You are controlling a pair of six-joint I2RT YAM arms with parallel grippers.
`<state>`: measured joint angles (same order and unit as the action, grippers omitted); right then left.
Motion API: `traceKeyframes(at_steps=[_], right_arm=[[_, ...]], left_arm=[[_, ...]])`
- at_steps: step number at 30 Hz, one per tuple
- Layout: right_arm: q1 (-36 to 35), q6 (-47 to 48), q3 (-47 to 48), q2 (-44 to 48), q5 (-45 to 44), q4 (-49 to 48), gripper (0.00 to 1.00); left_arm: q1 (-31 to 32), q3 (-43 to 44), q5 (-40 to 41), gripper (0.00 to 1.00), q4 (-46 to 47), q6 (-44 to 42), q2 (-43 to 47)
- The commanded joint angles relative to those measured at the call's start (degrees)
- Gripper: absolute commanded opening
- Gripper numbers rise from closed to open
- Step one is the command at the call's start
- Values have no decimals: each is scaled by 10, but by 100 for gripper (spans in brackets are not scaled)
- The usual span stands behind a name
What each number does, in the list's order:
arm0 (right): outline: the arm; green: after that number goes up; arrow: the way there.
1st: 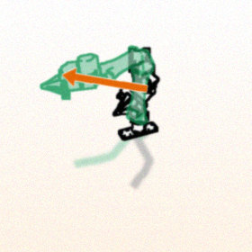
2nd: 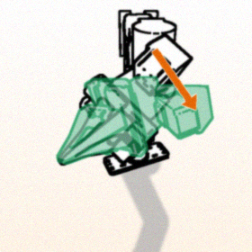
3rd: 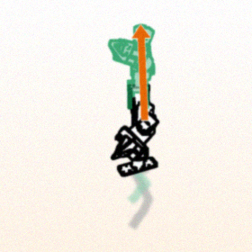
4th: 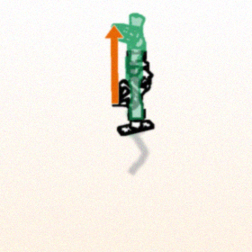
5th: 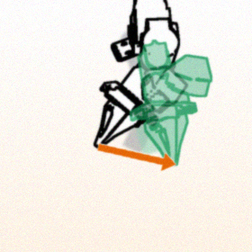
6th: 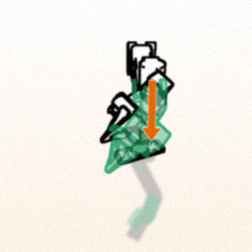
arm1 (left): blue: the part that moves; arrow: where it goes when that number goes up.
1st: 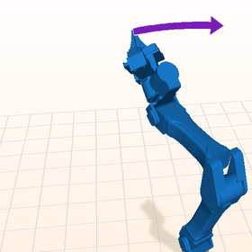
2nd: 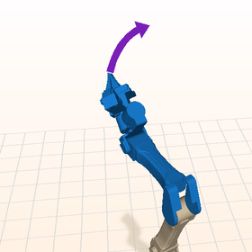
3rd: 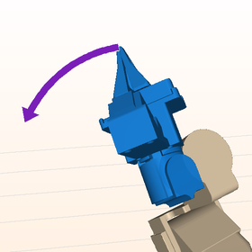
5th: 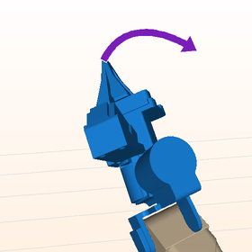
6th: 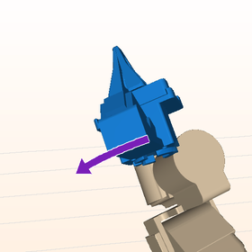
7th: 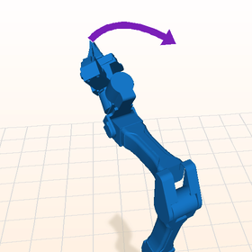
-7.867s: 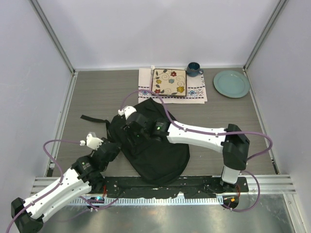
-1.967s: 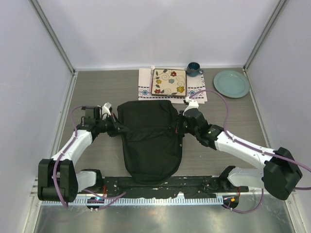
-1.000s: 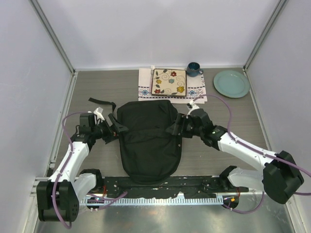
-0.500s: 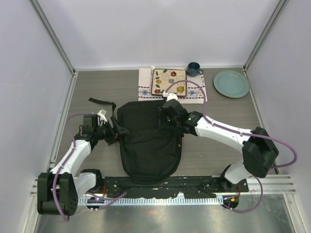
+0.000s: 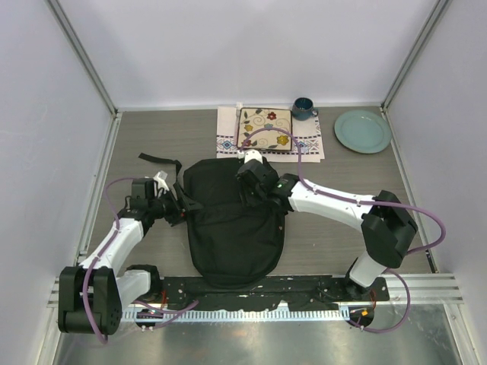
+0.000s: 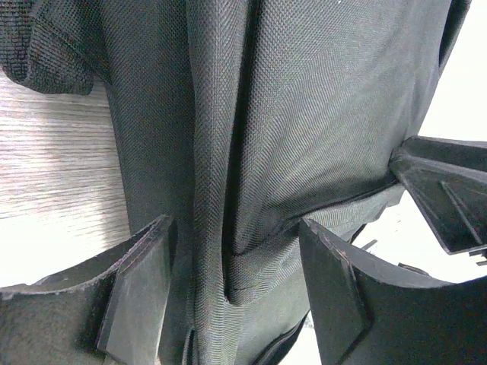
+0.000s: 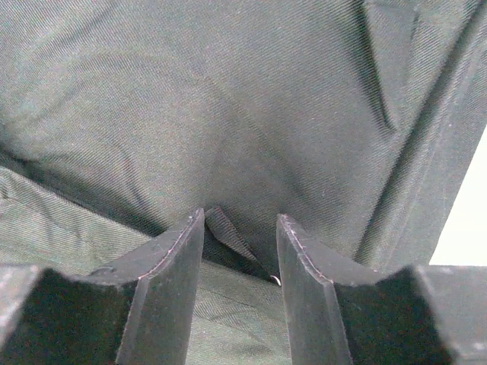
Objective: Pack the student bag
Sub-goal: Adjust the student bag at the center of the board.
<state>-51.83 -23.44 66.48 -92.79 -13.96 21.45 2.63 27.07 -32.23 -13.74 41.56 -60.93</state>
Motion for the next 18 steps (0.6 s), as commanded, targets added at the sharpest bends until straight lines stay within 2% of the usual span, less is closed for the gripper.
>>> traceKeyframes(at_steps=[1,6,12,17,18], right_arm=[[-18,6,20,-1,-30,8,50],[-27,4,15,-1,-19,6,52],[-42,1,-10,-9,-63,38,53],[-43,-13,-29,-22,-89,39,41],[-43,-13,-29,-25,-92,36,33]], left_arm=[[4,2,-18,68,23,-1,0],[3,0,-18,68,24,-1,3],[3,-4,-21,67,30,-1,-4],[4,-5,-24,61,35,0,-9],[3,-5,-24,59,35,0,-9]])
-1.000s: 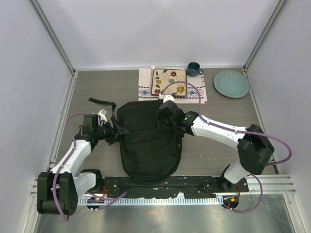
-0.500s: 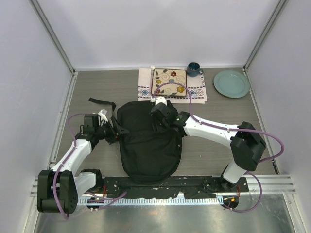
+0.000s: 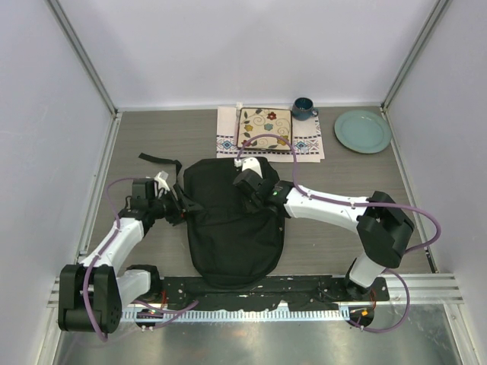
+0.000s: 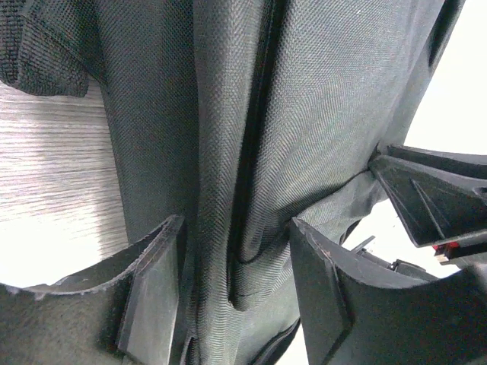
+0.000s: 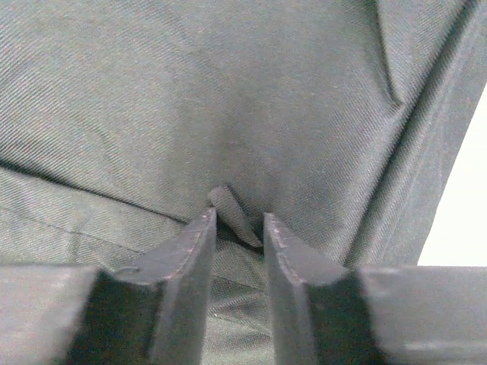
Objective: Pack the student bag
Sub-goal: Adjust the student bag at the center of the board.
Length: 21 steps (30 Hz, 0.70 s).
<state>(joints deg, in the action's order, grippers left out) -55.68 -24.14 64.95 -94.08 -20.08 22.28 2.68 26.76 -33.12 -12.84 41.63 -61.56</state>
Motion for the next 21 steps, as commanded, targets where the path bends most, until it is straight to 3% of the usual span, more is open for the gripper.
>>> traceKeyframes(at_steps=[1,8,11,12,21], right_arm=[[-5,-7,-13,-14,-32,24,30],[-4,-8,12,-17,-51,14,7],[-3,-13,11,-2,-73,11,0],[-2,-18,8,3,-78,9,0],[84,-48,-86,107,-121,5,0]], left_arm=[[2,-1,-14,57,26,0,-4],[2,0,-19,30,40,0,-21],[2,0,-17,12,45,-2,-31],[3,0,-16,1,46,-4,-38],[3,14,48,0,37,-13,-46]])
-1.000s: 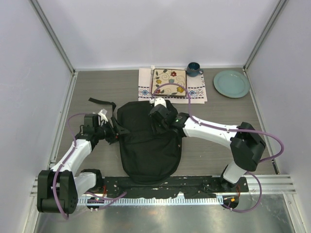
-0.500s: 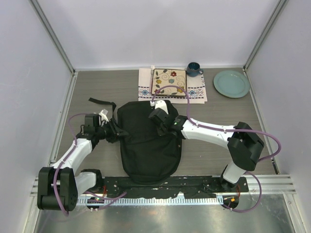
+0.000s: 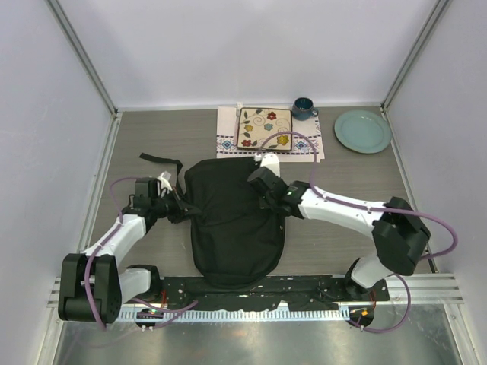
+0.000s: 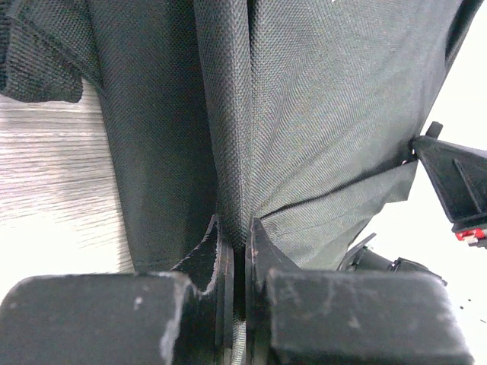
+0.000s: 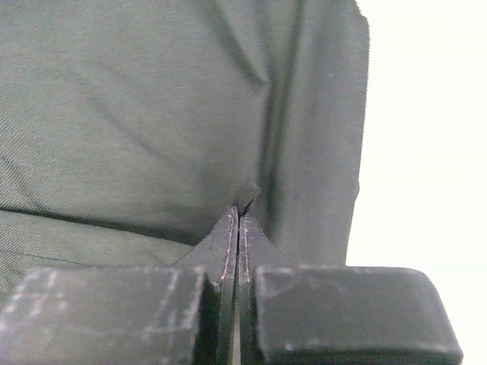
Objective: Pack the student bag
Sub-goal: Adjust the student bag at the center of the board.
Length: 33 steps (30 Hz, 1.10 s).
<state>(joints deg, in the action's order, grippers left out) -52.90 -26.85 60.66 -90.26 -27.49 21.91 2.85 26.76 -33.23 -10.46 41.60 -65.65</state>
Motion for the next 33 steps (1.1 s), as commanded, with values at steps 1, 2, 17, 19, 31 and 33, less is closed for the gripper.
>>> traceKeyframes(at_steps=[1,2,17,19,31,33], right_arm=[[71,-22,-54,78,-42,6,0],[96,-21,-70,88,-35,4,0],[142,-22,-111,159,44,-19,34],[149,-24,-115,170,52,-19,50],[205,-94,-216,348,164,32,86],[205,-138,-244,372,217,11,86]], left_arm=[[0,20,50,0,11,-13,-11],[0,22,50,0,12,-14,-15],[40,62,16,0,80,30,-79],[45,58,24,0,93,41,-80],[45,36,125,79,-43,-1,56],[45,33,137,81,-71,-8,81]])
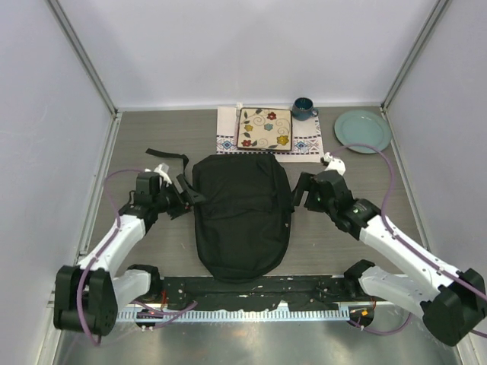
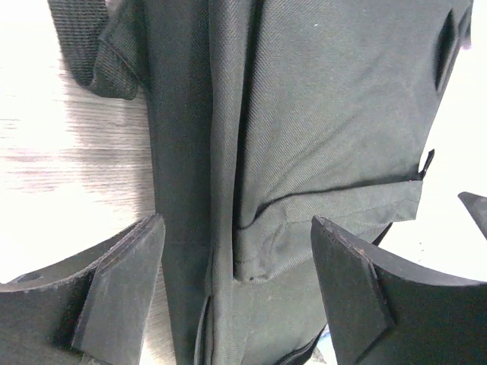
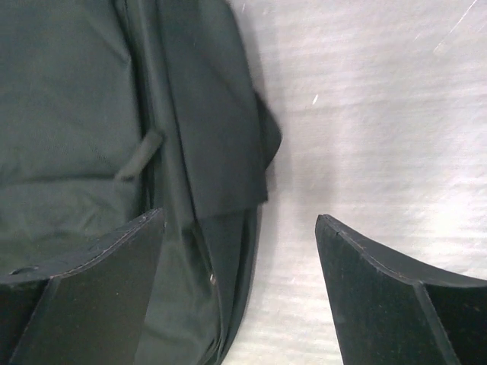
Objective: Pack the student bag
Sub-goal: Adjust the student bag at the center of the board.
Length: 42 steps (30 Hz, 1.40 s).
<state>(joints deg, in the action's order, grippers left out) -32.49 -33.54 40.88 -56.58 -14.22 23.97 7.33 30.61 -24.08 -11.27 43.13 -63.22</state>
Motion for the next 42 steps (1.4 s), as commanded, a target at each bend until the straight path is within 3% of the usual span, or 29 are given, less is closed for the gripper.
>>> traceKeyframes(at_steps=[1,4,8,14,24,28,35,42], right_arm=[[1,-85,-82,62,103,-22,85],[-1,-139,-159,121,160,-80,86],[-1,-172,-224,167,158,-108,86],[-1,-185,-238,139,174,-140,86],[-1,-191,-161,-56,198,-231,88],[0,-158,-91,-101,210,-201,88],[2,-85,-37,-66,125,-126,92],[9,-65,-31,-57,129,-110,92]], left_arm=[[0,-6,47,82,-74,-28,72],[0,-20,43,84,-97,-17,122],[0,-56,31,85,-105,6,178],[8,-112,17,85,-71,49,221],[79,-70,25,85,18,56,93],[103,-43,13,84,49,50,36],[103,-17,-6,85,73,36,9],[104,20,-53,84,154,57,-81]])
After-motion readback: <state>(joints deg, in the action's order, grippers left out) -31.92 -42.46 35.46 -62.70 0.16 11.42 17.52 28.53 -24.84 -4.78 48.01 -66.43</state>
